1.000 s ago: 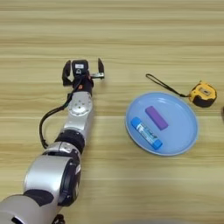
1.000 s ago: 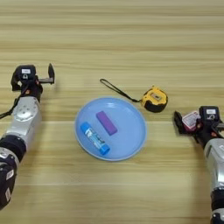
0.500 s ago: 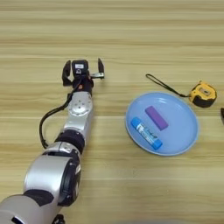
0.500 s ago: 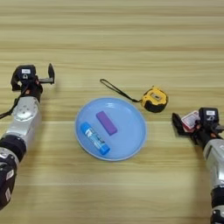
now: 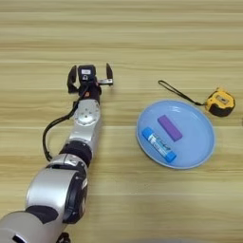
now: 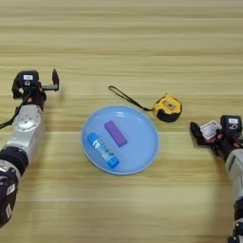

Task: Move the objects on the table

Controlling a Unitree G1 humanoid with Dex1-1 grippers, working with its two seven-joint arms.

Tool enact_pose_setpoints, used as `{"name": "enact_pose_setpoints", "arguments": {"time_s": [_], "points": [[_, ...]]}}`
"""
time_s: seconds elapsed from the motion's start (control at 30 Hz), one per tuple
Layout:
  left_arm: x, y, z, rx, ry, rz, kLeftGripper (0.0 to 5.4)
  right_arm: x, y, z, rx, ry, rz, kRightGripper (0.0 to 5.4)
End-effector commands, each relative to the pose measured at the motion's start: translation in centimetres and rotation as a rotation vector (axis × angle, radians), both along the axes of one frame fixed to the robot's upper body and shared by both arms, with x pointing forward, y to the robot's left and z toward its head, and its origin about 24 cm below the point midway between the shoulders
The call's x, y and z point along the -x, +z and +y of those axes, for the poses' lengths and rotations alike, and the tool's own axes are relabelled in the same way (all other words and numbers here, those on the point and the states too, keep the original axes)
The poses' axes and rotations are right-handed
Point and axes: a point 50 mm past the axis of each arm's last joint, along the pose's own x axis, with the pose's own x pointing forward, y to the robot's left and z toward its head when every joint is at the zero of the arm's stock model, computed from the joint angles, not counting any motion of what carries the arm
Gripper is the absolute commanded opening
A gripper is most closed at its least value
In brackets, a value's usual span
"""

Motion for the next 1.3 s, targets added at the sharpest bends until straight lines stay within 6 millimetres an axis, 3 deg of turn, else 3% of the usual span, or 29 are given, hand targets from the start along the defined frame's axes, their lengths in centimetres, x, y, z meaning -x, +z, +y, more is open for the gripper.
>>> {"name": "enact_pose_setpoints", "arguments": {"time_s": [0.03,0.27,0.63,1.17,1.3], "points": [[0.0,-0.1,0.1,-0.018,0.000,0.008,5.40,1.8,-2.9,0.3,-0.070,-0.016,0.156,5.37],[0.0,-0.1,0.1,-0.017,0.000,0.008,5.40,2.1,-3.2,0.4,-0.052,0.002,0.188,5.37],[0.0,-0.1,0.0,-0.016,0.000,0.008,5.40,2.6,-3.3,0.3,-0.034,0.019,0.217,4.36],[0.0,-0.1,0.0,-0.017,-0.001,0.010,5.40,2.4,-2.8,1.0,-0.049,0.045,0.187,4.34],[0.0,-0.1,0.0,-0.017,0.000,0.010,5.40,2.3,-1.7,1.6,-0.051,0.063,0.135,4.34]]}}
